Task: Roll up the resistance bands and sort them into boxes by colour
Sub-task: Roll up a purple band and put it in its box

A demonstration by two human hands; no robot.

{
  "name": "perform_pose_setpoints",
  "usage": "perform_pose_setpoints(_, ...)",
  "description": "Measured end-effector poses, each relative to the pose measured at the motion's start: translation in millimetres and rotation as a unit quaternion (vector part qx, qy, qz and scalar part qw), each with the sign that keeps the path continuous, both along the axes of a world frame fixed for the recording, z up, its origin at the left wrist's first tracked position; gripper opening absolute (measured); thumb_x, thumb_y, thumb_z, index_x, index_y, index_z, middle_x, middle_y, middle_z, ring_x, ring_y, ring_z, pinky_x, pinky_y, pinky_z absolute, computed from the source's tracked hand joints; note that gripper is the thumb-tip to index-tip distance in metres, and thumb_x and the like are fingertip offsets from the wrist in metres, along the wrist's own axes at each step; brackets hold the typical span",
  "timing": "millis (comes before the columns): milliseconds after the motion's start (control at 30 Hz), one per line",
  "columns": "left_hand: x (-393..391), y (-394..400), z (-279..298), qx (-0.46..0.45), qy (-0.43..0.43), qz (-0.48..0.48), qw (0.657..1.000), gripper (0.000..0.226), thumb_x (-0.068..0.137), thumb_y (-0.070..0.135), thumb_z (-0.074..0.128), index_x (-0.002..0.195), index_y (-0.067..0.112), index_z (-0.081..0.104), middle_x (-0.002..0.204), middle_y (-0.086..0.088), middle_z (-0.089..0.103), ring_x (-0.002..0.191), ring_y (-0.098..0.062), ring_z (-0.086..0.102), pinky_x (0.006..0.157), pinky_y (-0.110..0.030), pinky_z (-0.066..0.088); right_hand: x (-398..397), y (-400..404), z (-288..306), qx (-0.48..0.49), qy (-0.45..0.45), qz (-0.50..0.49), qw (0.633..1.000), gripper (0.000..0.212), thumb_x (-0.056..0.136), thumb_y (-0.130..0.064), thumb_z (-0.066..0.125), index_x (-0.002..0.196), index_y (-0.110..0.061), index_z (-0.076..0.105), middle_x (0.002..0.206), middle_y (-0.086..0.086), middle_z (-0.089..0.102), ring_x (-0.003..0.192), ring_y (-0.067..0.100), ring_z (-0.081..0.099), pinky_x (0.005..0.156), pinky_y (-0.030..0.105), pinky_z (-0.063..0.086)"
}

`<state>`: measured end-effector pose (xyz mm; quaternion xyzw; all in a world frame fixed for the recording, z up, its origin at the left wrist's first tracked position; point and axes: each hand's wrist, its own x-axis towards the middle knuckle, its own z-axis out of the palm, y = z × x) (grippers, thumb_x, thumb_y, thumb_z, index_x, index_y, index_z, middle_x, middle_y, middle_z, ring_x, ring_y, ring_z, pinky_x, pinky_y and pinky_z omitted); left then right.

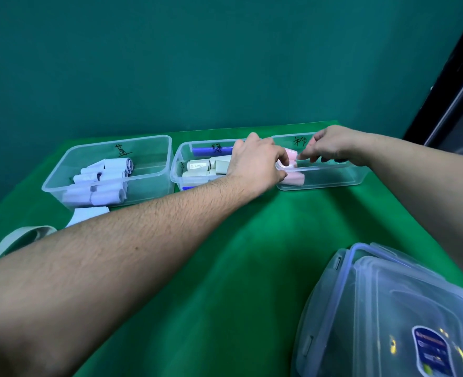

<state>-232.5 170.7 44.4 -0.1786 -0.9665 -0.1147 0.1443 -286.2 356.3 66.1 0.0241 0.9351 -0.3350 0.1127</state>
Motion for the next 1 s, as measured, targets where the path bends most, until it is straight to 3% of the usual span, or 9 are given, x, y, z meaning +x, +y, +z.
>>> perform_pose_setpoints(200,43,-8,12,0.018,-0.028,0.005,0.999,0.02,0.088,0.044,0.064,0.107,0.038,0.067,0.109,0.012,0.058,0.11,-0.018,0.041,0.088,-0.035,0.026,42,-16,24,-0.012,0.061,0.002,0.998,0.022,0.078,-0.032,0.08,0.073,-0.017,0.065,0.072,0.0,0.059,0.063,0.016,0.045,0.055,0.026,0.034)
perform_pose_setpoints(367,110,-30,8,0.06,-0.092,0.012,0.994,0.02,0.087,0.038,0.063,0.105,0.034,0.07,0.11,0.005,0.063,0.111,-0.021,0.05,0.097,-0.037,0.041,103,-50,43,-0.022,0.071,0.057,0.996,0.022,0.078,-0.033,0.08,0.07,-0.014,0.07,0.066,-0.003,0.059,0.063,0.011,0.047,0.055,0.023,0.035)
perform_pose_setpoints(467,152,-51,5,0.084,-0.131,0.024,0.988,0.02,0.088,0.037,0.062,0.105,0.032,0.071,0.112,0.004,0.065,0.111,-0.022,0.054,0.098,-0.036,0.044,145,-79,49,-0.017,0.063,0.108,0.992,0.024,0.082,-0.028,0.076,0.061,-0.021,0.069,0.064,-0.006,0.063,0.061,0.009,0.046,0.047,0.016,0.035)
perform_pose_setpoints(533,175,-64,2,0.088,-0.147,0.03,0.985,0.02,0.088,0.036,0.061,0.105,0.032,0.071,0.111,0.004,0.065,0.11,-0.02,0.056,0.095,-0.034,0.046,166,-97,47,-0.022,0.048,0.137,0.989,0.018,0.088,-0.026,0.07,0.07,-0.022,0.073,0.076,-0.005,0.07,0.06,0.002,0.049,0.043,0.011,0.033)
perform_pose_setpoints(633,210,-93,-1,0.1,-0.157,0.049,0.981,0.02,0.088,0.035,0.06,0.105,0.032,0.071,0.109,0.004,0.065,0.106,-0.018,0.059,0.09,-0.03,0.047,200,-129,43,-0.041,0.033,0.16,0.986,0.01,0.091,-0.024,0.067,0.09,-0.02,0.077,0.075,-0.008,0.07,0.045,-0.007,0.048,0.04,0.006,0.03)
perform_pose_setpoints(733,239,-122,-9,0.099,-0.172,0.065,0.978,0.022,0.089,0.033,0.061,0.109,0.031,0.071,0.112,0.003,0.065,0.11,-0.018,0.058,0.093,-0.029,0.046,224,-156,34,-0.064,0.025,0.176,0.982,0.006,0.086,-0.02,0.073,0.089,-0.016,0.077,0.072,-0.008,0.068,0.043,-0.011,0.048,0.041,0.005,0.031)
perform_pose_setpoints(900,268,-173,-25,0.109,-0.18,0.102,0.972,0.022,0.088,0.031,0.064,0.108,0.029,0.07,0.112,0.002,0.065,0.109,-0.018,0.059,0.094,-0.03,0.047,250,-199,9,-0.087,-0.019,0.178,0.98,0.021,0.082,-0.03,0.078,0.072,-0.02,0.062,0.068,-0.003,0.063,0.061,0.014,0.049,0.047,0.019,0.036)
perform_pose_setpoints(1000,272,-197,-36,0.131,-0.177,0.125,0.967,0.021,0.087,0.027,0.065,0.107,0.027,0.069,0.113,0.002,0.061,0.103,-0.018,0.061,0.091,-0.029,0.047,256,-220,-11,-0.104,-0.034,0.193,0.975,0.017,0.088,-0.03,0.072,0.079,-0.019,0.062,0.072,-0.001,0.064,0.064,0.016,0.051,0.05,0.021,0.039)
